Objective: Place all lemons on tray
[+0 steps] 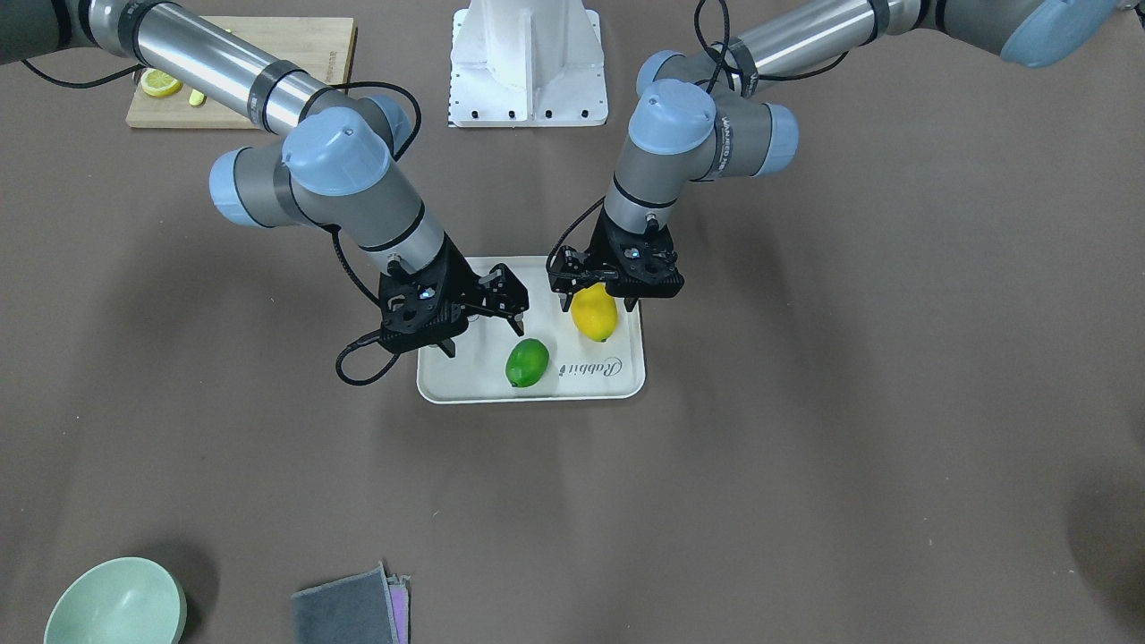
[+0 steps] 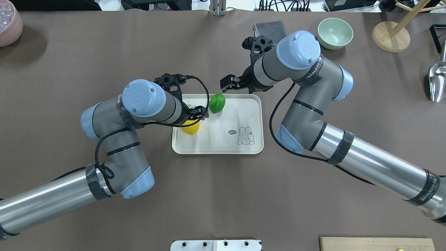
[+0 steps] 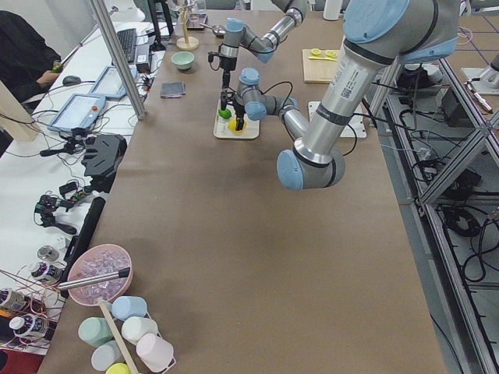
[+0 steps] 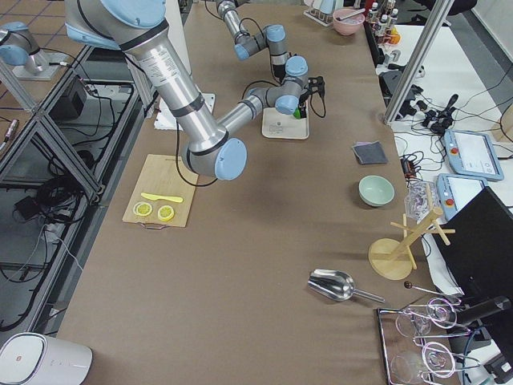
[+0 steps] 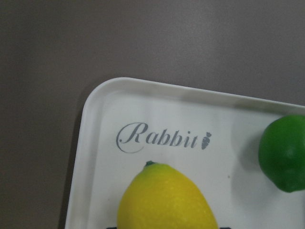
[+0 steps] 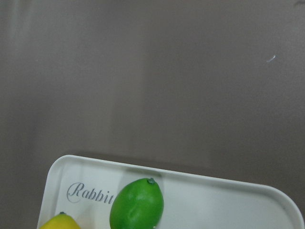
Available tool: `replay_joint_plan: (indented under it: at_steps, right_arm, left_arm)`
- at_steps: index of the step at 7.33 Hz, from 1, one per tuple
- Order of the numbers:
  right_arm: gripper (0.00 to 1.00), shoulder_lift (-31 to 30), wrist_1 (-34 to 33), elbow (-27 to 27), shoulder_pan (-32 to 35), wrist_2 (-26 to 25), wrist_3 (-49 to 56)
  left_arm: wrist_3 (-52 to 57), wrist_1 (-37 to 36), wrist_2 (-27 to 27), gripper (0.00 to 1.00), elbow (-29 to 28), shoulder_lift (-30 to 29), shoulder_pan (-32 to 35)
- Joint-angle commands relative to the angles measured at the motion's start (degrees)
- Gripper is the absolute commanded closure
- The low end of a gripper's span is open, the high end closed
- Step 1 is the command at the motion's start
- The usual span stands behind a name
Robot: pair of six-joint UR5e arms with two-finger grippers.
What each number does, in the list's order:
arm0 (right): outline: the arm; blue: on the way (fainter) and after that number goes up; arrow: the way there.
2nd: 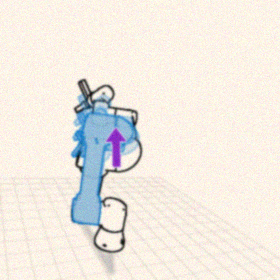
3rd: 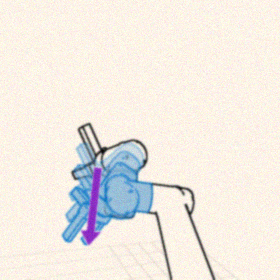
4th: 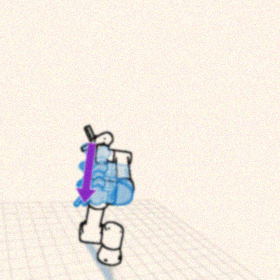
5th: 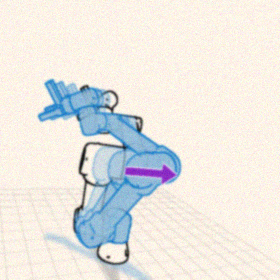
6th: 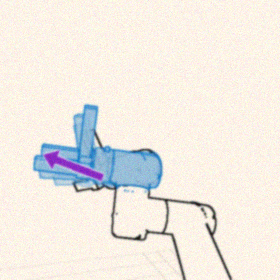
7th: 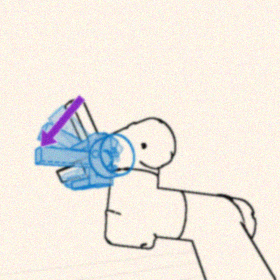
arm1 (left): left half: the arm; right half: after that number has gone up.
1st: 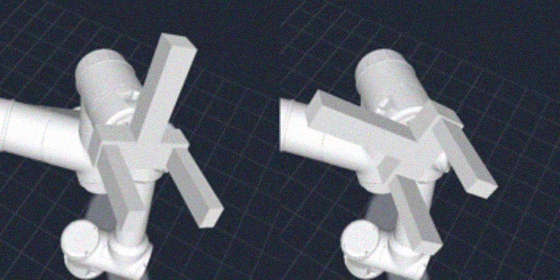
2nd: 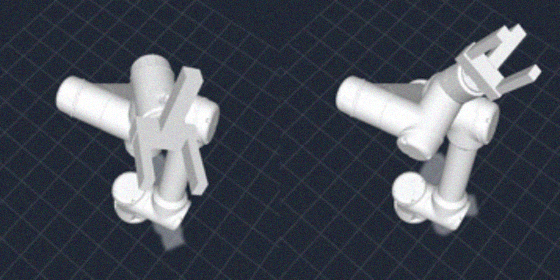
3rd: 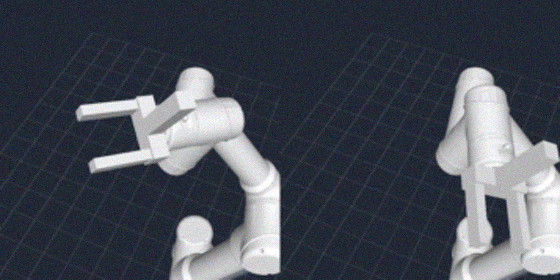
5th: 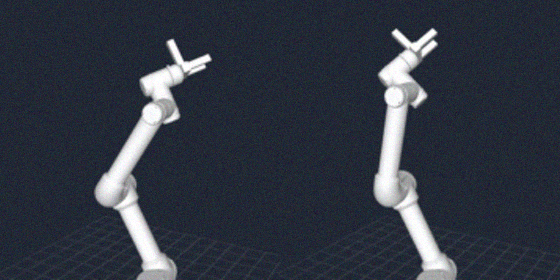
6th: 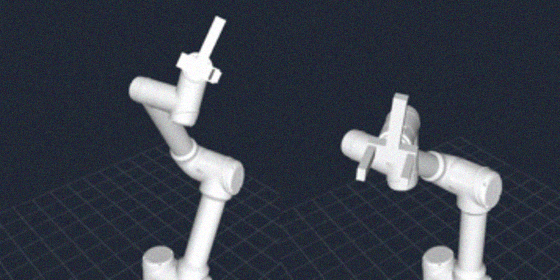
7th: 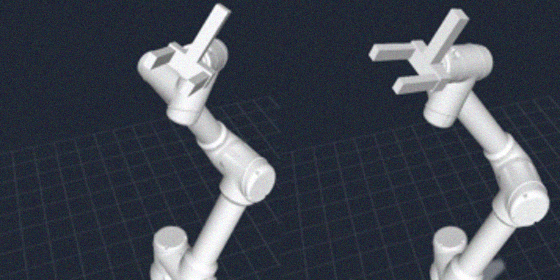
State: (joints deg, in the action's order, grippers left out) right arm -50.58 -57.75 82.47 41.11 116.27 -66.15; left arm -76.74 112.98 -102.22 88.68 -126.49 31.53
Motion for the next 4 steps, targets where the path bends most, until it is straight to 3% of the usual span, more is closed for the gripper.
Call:
replay_joint_plan:
  at_steps: [1,2,4]
  right_arm:
    - [0.00,-0.4,-4.9,0.7,7.2,5.2,2.1]
    - [0.00,-3.1,-5.1,2.4,10.7,5.8,7.2]
    - [0.00,-10.6,-4.3,6.3,16.6,10.6,18.5]
  left_arm:
    - [11.9,-7.2,-0.3,0.02,4.9,0.5,4.0]
    - [19.1,-9.9,-0.3,0.02,9.5,3.2,7.7]
    - [21.8,-8.3,-0.6,0.02,16.0,10.5,13.7]
